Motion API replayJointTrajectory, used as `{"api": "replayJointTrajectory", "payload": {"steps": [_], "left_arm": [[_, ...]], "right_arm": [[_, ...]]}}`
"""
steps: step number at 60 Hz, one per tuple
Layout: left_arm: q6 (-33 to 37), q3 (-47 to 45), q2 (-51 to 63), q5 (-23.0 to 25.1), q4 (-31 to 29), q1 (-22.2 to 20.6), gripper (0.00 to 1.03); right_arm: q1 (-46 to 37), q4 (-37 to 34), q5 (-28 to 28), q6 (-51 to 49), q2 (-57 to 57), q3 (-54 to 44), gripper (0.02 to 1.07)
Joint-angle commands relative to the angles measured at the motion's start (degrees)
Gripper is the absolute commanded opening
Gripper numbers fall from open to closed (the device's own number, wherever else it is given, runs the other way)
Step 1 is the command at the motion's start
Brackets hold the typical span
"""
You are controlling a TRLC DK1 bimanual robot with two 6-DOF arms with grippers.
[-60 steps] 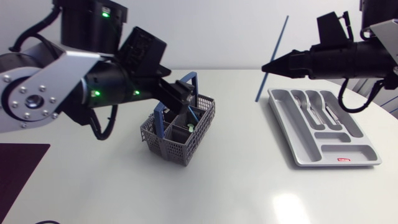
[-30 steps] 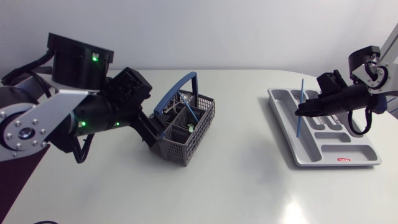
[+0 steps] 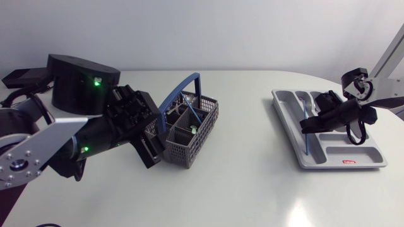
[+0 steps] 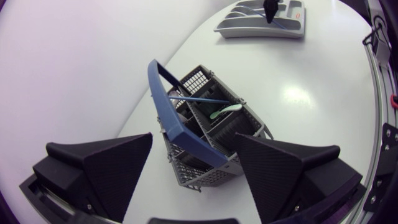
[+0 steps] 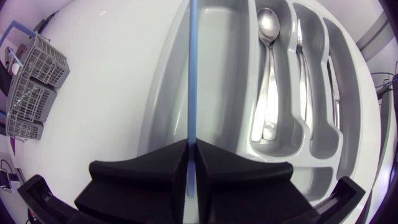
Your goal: Unload the cutlery basket into the drawer organizer.
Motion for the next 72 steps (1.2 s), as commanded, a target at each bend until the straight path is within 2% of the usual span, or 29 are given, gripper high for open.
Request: {"api": "replayJointTrajectory", "payload": {"steps": [1,7,15,21,29,36,49,72], "left_arm": [[4.7,-1.7,-0.8,-1.1,1.1,-1.9,0.92],[8.0,-1.4,-0.5,-1.6,2.5,-3.4,0.92],[14.7,-1.4,0.6,-1.6,5.3,-5.1,0.92],[18.6,-1.5,1.5,-1.5,5.3,-6.0,0.92],[24.1,-2.6,1.9,-1.0,5.7,-7.3,0.92],[28.8,-2.3,3.1,1.9,5.3,-7.3,0.92],[33.2,2.2,5.6,7.8,-0.1,-6.0,0.91],[42.6,12.3,14.4,9.1,-9.1,-4.0,0.87]], "right_arm": [[-0.7,-0.5,0.4,-1.2,2.1,1.3,0.15],[-0.8,-0.4,0.5,-1.3,2.3,0.9,0.33],[-0.1,-0.4,1.8,-1.4,1.5,0.1,0.72],[0.4,-0.4,2.6,-1.6,0.2,-0.7,0.88],[0.8,-0.2,2.6,-1.9,-2.3,-2.2,0.92],[2.1,0.5,2.4,-2.1,-6.5,-5.3,0.94],[7.2,1.3,1.9,-1.8,-11.2,-9.0,0.94],[18.6,2.0,1.3,-3.2,-17.9,-14.8,0.97]]}}
